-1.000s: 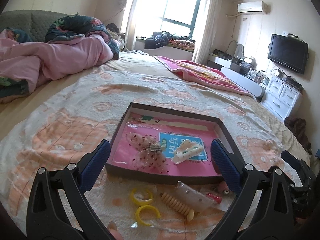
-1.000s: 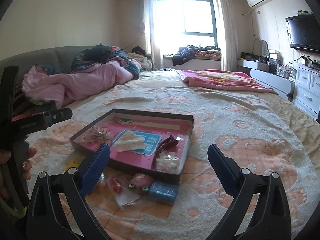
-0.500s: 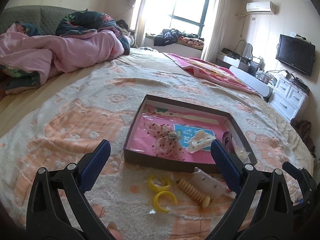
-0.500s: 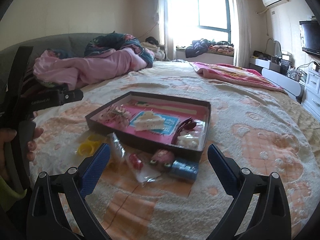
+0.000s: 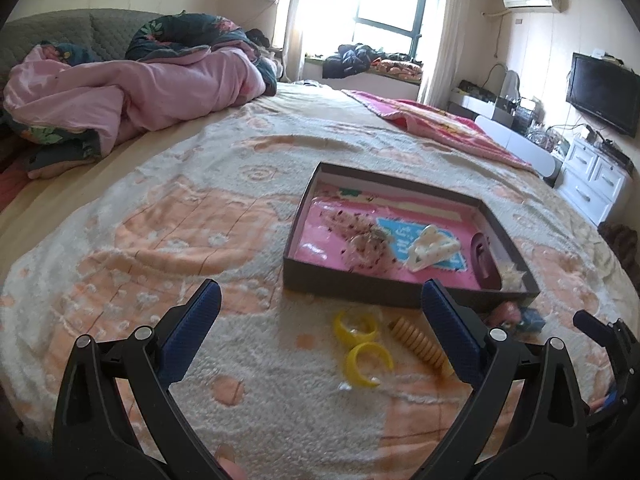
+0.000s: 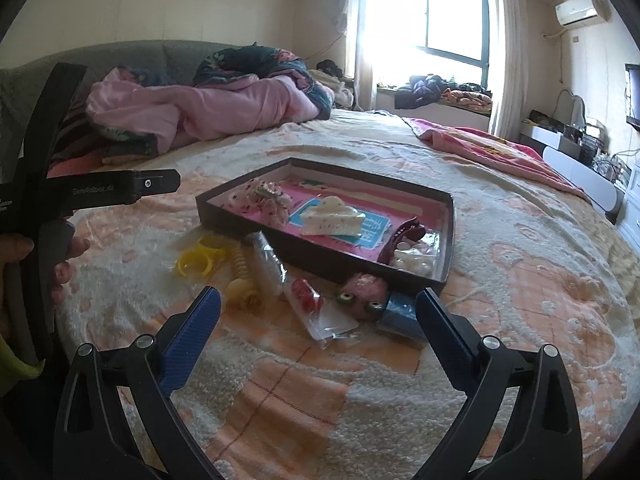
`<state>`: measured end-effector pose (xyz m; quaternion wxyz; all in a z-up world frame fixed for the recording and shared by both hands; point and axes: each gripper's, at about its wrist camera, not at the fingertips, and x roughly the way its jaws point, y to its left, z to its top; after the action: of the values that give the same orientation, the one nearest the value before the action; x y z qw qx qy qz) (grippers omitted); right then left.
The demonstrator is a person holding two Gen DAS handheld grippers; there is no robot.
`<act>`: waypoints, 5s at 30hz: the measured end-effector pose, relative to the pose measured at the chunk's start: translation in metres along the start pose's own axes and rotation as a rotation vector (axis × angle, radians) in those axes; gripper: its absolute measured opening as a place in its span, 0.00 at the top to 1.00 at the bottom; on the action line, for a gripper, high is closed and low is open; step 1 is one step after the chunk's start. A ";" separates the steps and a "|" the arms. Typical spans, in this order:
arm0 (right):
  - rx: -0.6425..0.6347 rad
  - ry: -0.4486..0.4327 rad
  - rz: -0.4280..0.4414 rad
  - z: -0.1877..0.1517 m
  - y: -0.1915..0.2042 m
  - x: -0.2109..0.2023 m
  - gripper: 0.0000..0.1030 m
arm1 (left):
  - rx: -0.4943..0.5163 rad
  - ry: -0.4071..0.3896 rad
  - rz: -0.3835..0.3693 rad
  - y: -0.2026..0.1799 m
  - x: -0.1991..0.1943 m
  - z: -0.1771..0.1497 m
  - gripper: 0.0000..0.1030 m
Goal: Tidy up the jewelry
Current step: 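Move left tool toward the yellow bangles while right tool moves toward the pink items, then grasp the bagged yellow bangles with left tool while right tool grasps the red-earring bag, then carry the yellow bangles with left tool while right tool carries the earring bag into the box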
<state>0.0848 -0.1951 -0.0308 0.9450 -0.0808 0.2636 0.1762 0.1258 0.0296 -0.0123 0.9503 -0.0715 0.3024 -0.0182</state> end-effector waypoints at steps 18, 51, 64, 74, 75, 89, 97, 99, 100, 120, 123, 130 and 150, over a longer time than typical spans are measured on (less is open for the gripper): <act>-0.108 0.070 -0.032 -0.018 0.015 0.028 0.14 | 0.040 0.087 0.027 0.003 0.031 -0.022 0.11; -0.082 0.163 0.001 -0.012 0.009 0.072 0.76 | 0.136 0.229 -0.058 -0.025 0.063 -0.040 0.52; -0.014 0.154 0.104 -0.007 0.010 0.064 0.79 | 0.137 0.238 -0.085 -0.024 0.059 -0.036 0.71; -0.011 0.152 0.145 -0.007 0.016 0.056 0.83 | 0.114 0.198 -0.090 -0.019 0.045 -0.029 0.71; -0.012 0.150 0.146 -0.008 0.017 0.055 0.83 | 0.117 0.189 -0.090 -0.019 0.042 -0.028 0.71; 0.028 0.123 0.158 -0.005 0.011 0.037 0.84 | 0.133 0.134 -0.123 -0.030 0.023 -0.023 0.71; 0.074 0.086 0.134 0.001 -0.003 0.023 0.84 | 0.148 0.107 -0.139 -0.039 0.015 -0.020 0.71; 0.084 0.079 0.127 0.002 -0.007 0.020 0.84 | 0.154 0.102 -0.142 -0.043 0.013 -0.019 0.71; 0.093 0.075 0.123 0.002 -0.010 0.018 0.84 | 0.156 0.098 -0.144 -0.044 0.012 -0.018 0.71; 0.209 0.029 0.022 0.019 -0.063 0.015 0.84 | 0.230 0.074 -0.211 -0.092 0.024 -0.004 0.71; 0.221 0.025 0.011 0.021 -0.070 0.015 0.84 | 0.232 0.076 -0.223 -0.098 0.028 0.000 0.71; 0.243 0.018 -0.022 0.028 -0.085 0.020 0.84 | 0.263 0.063 -0.220 -0.110 0.044 0.017 0.71; 0.219 0.067 -0.055 0.051 -0.105 0.066 0.84 | 0.216 0.144 -0.184 -0.091 0.112 0.040 0.71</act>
<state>0.2009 -0.2607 -0.0166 0.9432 0.0100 0.3104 0.1177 0.2411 -0.0638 -0.0302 0.9227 0.0052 0.3581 -0.1429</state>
